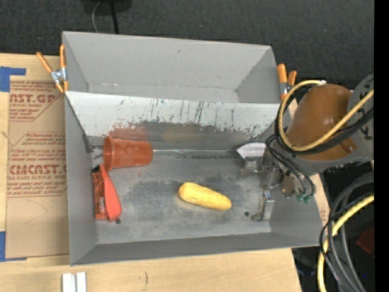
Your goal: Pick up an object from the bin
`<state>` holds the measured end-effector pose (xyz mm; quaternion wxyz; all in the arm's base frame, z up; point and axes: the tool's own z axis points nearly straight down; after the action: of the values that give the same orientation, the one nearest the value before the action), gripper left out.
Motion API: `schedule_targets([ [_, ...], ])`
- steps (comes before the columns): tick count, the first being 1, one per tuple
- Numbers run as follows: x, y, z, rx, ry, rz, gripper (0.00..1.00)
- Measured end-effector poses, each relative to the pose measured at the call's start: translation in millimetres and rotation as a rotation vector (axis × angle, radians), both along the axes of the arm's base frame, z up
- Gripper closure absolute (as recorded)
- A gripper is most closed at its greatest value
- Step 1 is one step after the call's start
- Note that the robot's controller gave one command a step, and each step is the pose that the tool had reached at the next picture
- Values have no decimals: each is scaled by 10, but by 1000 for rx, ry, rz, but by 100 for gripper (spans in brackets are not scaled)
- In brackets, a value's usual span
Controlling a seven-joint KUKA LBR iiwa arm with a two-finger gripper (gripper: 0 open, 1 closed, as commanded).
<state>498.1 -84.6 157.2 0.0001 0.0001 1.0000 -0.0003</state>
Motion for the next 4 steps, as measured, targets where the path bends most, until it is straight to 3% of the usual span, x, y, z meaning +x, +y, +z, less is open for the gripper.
schedule_targets([
  [1, 170, 197, -253, -2, -3, 50, 0],
  [2, 161, 475, -719, 0, -2, 147, 0],
  [3, 137, 886, -847, -3, -3, 186, 100],
  [4, 137, 886, -847, -3, -3, 186, 100],
])
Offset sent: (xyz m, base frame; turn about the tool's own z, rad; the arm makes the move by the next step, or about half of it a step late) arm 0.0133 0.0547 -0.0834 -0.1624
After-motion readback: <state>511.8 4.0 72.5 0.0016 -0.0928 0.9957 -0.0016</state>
